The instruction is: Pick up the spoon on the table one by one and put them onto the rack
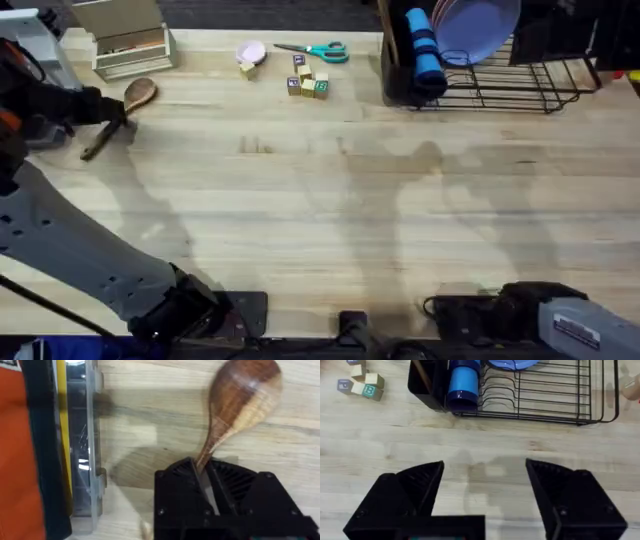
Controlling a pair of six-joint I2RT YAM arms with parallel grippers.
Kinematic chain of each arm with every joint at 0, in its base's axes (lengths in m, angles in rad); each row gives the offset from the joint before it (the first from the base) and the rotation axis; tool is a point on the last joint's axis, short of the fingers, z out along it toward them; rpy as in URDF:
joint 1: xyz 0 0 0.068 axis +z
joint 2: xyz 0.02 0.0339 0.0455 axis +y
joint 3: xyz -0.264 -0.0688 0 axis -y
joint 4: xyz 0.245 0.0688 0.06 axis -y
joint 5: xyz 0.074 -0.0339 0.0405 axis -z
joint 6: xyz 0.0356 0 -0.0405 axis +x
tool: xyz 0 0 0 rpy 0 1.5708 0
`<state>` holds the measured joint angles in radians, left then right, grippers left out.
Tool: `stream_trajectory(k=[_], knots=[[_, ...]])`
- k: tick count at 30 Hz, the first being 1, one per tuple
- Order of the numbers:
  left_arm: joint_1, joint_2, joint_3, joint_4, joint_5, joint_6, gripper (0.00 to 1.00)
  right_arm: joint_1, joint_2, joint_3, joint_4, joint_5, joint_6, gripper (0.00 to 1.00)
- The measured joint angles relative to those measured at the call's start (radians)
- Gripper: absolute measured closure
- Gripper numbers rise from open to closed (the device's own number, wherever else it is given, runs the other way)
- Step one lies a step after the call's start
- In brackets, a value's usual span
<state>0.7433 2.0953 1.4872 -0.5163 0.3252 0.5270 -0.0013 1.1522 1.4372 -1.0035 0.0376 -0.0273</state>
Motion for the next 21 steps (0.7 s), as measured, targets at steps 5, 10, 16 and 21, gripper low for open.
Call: stream_trajectory(k=[5, 10, 16, 21], knots=[[0.0, 0.0, 0.002, 0.0, 0.008, 0.0, 0.949, 0.0, 0.0, 0.0, 0.0, 0.0, 0.0, 0.008], [0.001, 0.0, 0.002, 0.0, 0.021, 0.0, 0.958, 0.0, 0.0, 0.0, 0.0, 0.0, 0.0, 0.009], [0.006, 0.0, 0.002, -0.012, 0.057, 0.0, 0.96, 0.0, 0.0, 0.0, 0.0, 0.0, 0.0, 0.008], [0.005, 0.0, 0.002, -0.018, 0.073, 0.0, 0.959, 0.0, 0.0, 0.0, 0.0, 0.0, 0.0, 0.008]])
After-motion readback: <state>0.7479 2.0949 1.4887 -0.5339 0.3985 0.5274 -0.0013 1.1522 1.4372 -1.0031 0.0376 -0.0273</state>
